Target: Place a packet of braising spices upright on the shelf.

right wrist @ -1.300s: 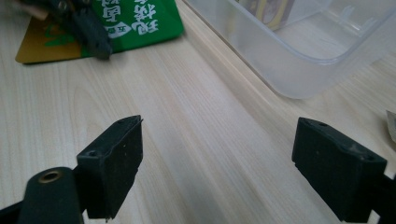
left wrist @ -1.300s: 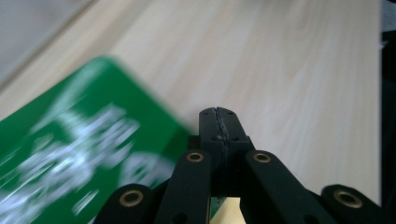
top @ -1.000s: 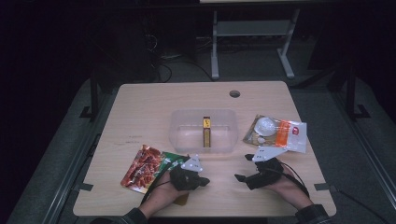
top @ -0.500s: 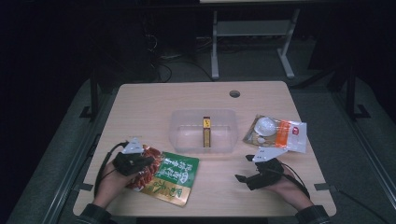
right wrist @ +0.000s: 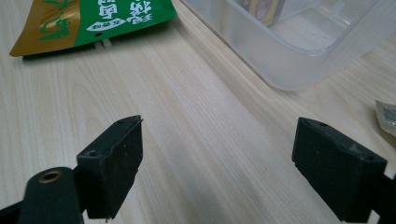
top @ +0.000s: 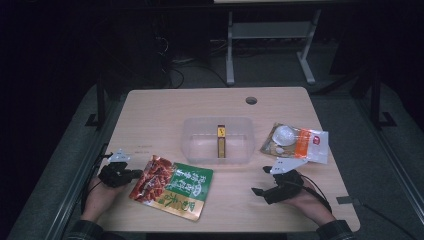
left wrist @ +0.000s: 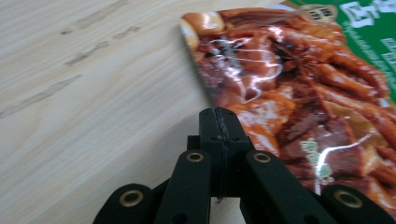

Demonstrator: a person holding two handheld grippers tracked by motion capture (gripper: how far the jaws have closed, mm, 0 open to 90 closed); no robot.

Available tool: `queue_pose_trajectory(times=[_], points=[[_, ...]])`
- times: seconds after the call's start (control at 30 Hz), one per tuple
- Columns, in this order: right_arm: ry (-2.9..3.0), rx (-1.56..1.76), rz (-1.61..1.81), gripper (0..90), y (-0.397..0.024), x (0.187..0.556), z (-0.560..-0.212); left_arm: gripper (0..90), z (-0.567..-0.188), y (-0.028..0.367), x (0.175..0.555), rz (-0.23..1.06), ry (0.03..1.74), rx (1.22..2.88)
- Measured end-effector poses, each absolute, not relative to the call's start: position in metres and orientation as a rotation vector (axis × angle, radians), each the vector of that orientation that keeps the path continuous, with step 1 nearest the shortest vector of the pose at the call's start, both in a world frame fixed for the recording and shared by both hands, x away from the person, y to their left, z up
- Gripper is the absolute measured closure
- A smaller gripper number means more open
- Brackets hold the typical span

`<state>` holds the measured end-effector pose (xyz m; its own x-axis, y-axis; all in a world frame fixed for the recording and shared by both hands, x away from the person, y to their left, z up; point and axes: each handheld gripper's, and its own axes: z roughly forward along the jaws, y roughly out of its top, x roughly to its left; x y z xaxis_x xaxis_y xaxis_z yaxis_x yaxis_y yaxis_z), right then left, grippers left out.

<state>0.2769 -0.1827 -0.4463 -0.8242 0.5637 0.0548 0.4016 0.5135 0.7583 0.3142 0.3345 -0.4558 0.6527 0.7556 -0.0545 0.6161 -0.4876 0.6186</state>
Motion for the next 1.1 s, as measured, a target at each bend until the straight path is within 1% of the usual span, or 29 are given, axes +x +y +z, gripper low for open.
queue_pose_trajectory(times=[0.33,0.6,1.1], points=[[2.568,0.815,1.195,15.6,-0.181,0.277,-0.447,90.0,-0.456,0.316,0.308,0.212,0.946,2.297],[2.573,0.819,1.194,15.6,-0.181,0.277,-0.448,90.0,-0.455,0.292,0.299,0.137,0.818,2.351],[2.572,0.809,1.192,15.6,-0.180,0.277,-0.448,90.0,-0.456,0.248,0.281,-0.014,0.613,2.392]])
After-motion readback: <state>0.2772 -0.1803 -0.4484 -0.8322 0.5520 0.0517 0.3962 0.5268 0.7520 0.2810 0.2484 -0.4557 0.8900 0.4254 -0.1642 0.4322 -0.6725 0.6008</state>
